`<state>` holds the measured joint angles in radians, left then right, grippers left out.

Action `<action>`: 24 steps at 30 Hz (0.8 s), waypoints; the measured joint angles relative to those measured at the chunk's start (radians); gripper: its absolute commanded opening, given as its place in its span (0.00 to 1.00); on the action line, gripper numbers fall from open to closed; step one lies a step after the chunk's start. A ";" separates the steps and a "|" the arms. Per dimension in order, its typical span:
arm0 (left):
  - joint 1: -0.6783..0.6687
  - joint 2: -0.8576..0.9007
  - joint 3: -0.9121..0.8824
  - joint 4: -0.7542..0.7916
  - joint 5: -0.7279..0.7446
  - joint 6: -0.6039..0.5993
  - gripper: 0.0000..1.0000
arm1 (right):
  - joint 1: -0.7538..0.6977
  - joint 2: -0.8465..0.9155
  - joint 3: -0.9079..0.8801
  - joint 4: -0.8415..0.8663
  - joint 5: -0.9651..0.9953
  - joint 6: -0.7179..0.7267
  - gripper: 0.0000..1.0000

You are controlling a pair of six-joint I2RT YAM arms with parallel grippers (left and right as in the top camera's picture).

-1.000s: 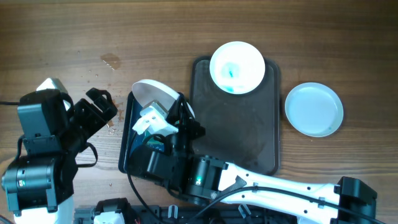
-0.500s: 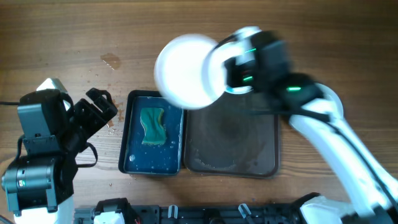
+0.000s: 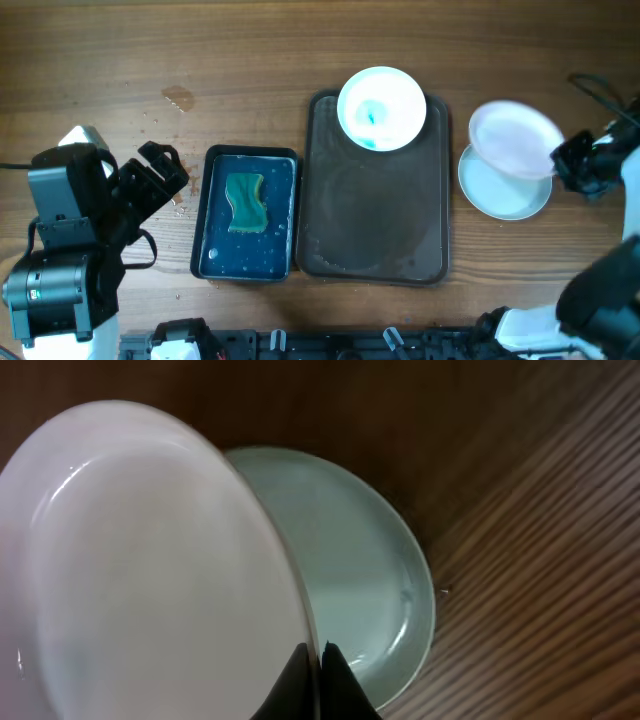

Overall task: Clean dirty plates on tray and stack at the side
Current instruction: 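Carry the plate right and stack it on the first cleaned plate, then grip the last plate rim with the right gripper and drag it to tray center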

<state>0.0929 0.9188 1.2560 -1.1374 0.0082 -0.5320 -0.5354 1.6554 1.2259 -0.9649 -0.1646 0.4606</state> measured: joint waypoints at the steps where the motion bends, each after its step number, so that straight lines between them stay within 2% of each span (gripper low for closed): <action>1: 0.000 0.000 0.000 0.000 0.000 0.000 1.00 | 0.002 0.033 -0.016 0.003 0.005 0.000 0.04; 4: 0.000 0.000 0.000 0.000 0.000 0.000 1.00 | 0.003 0.083 -0.043 -0.008 0.009 0.005 0.33; 7: 0.000 0.000 0.000 0.000 0.000 0.000 1.00 | 0.003 0.075 -0.044 -0.041 0.013 0.008 0.43; 12: 0.000 0.000 0.000 0.000 0.000 0.000 1.00 | 0.044 -0.124 -0.013 -0.054 -0.061 -0.081 0.36; 14: 0.000 0.000 0.000 0.000 0.000 0.000 1.00 | 0.133 -0.254 0.045 -0.066 -0.111 -0.135 0.33; 16: 0.000 0.000 0.000 0.000 0.000 0.000 1.00 | 0.272 -0.331 0.080 -0.067 -0.136 -0.190 0.34; 17: 0.000 0.000 0.000 0.000 0.000 0.000 1.00 | 0.335 -0.342 0.085 -0.060 -0.143 -0.210 0.41; 18: 0.000 0.000 0.000 0.000 0.000 0.000 1.00 | 0.391 -0.343 0.086 -0.051 -0.142 -0.230 0.56; 19: 0.000 0.000 0.000 0.000 0.000 0.000 1.00 | 0.459 -0.330 0.086 -0.035 -0.131 -0.249 0.58; 22: 0.000 0.000 0.000 0.000 0.000 0.000 1.00 | 0.612 -0.233 0.086 0.060 -0.106 -0.289 0.56; 24: 0.000 0.000 0.000 0.002 0.000 0.000 1.00 | 0.655 -0.135 0.086 0.169 -0.100 -0.304 0.52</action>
<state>0.0929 0.9188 1.2560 -1.1358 0.0082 -0.5320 0.1200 1.5204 1.3121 -0.7959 -0.2646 0.1566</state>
